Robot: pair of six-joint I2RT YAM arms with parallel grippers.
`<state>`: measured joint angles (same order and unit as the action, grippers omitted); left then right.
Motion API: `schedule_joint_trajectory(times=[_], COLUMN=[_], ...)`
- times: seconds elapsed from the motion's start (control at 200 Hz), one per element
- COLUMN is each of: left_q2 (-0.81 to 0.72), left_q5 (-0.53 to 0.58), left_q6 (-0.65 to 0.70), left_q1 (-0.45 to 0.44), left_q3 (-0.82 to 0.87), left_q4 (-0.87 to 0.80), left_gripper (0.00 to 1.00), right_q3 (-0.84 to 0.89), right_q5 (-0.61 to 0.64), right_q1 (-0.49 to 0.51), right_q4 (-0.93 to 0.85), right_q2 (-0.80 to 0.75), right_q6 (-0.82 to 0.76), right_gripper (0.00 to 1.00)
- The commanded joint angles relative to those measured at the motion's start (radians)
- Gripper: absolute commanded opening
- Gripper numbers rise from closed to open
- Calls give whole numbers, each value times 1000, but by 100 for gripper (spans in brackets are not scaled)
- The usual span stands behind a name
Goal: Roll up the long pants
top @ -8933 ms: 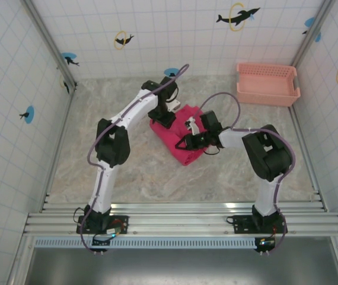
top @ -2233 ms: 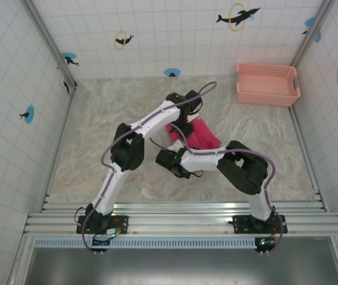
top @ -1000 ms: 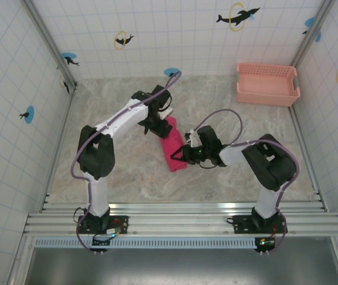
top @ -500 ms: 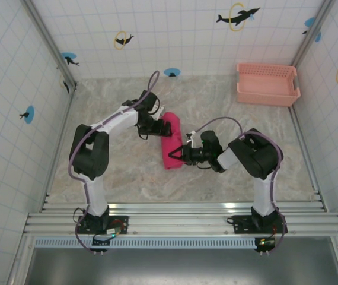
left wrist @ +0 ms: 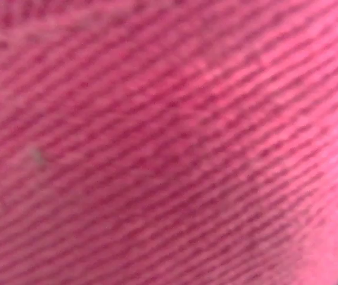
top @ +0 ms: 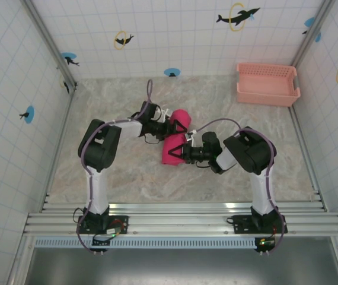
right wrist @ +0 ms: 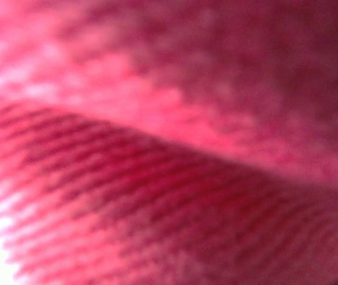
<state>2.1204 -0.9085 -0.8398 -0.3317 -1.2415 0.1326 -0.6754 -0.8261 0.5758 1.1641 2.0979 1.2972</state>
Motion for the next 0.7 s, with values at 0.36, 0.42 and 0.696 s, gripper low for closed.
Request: schedule_joint_trajectory(times=[0.36, 0.42, 0.696], left_q2=[201, 187, 161], left_q5=[-201, -207, -221], left_q6=[-422, -390, -356], left_q1=[-76, -76, -74], left_q3=[123, 101, 26], left_q4=[577, 526, 421], left_gripper=[0, 0, 0], right_q3=[-14, -1, -43], right_q5=[2, 21, 114], right_q1=[-41, -73, -218], right_q4=[-336, -470, -1216], right_q2=[-40, -136, -551], right_q6=[-120, -218, -685], right_gripper=[62, 70, 97])
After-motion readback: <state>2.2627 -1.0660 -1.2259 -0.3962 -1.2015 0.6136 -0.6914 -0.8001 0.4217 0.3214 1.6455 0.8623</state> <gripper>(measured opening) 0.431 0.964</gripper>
